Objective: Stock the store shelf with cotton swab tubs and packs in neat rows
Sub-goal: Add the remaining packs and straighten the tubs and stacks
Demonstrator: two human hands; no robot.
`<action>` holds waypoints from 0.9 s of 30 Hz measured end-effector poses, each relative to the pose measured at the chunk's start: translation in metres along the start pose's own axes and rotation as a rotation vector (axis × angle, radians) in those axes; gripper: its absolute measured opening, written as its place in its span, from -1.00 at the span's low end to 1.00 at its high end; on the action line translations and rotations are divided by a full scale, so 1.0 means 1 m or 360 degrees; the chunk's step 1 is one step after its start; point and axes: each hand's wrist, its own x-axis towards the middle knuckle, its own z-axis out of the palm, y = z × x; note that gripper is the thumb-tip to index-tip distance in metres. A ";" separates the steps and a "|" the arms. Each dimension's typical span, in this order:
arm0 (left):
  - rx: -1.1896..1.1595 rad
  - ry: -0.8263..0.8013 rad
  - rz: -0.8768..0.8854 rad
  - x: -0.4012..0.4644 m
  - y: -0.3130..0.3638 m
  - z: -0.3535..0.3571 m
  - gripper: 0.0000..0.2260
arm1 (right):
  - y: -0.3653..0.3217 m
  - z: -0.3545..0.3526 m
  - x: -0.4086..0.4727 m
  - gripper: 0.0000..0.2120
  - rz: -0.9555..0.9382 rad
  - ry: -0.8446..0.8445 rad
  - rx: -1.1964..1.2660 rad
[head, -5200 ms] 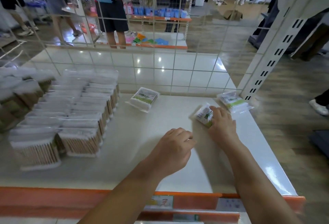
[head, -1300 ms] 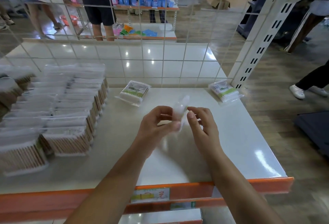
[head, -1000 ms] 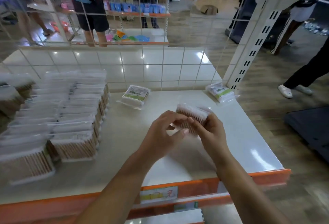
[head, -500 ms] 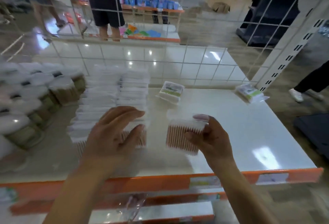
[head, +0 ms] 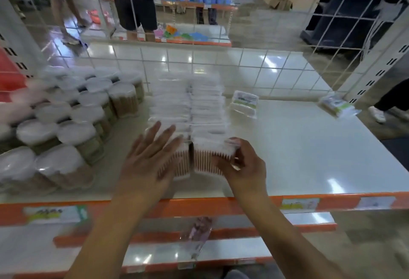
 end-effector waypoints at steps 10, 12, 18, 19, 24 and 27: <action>-0.0061 -0.0044 0.0010 -0.003 -0.003 0.006 -0.63 | 0.020 0.014 0.000 -0.68 -0.0874 0.0321 -0.0861; -0.0097 -0.0037 -0.0028 -0.002 -0.002 0.007 -0.65 | 0.022 0.016 0.000 -0.73 -0.0967 0.0214 -0.0795; -0.0206 0.0007 -0.0124 -0.002 0.000 0.008 -0.67 | 0.023 0.011 0.008 -0.77 -0.0923 0.0215 -0.0584; -0.0210 0.0016 -0.0132 -0.002 0.000 0.009 -0.67 | 0.022 0.012 0.007 -0.77 -0.0919 0.0222 -0.0589; -0.0150 0.0025 -0.0163 -0.001 0.005 0.009 -0.66 | 0.020 0.014 0.006 -0.78 -0.0856 0.0258 -0.0704; -0.0018 -0.0058 -0.0139 0.000 0.007 0.005 -0.61 | 0.017 0.013 0.005 -0.73 -0.0814 0.0278 -0.0847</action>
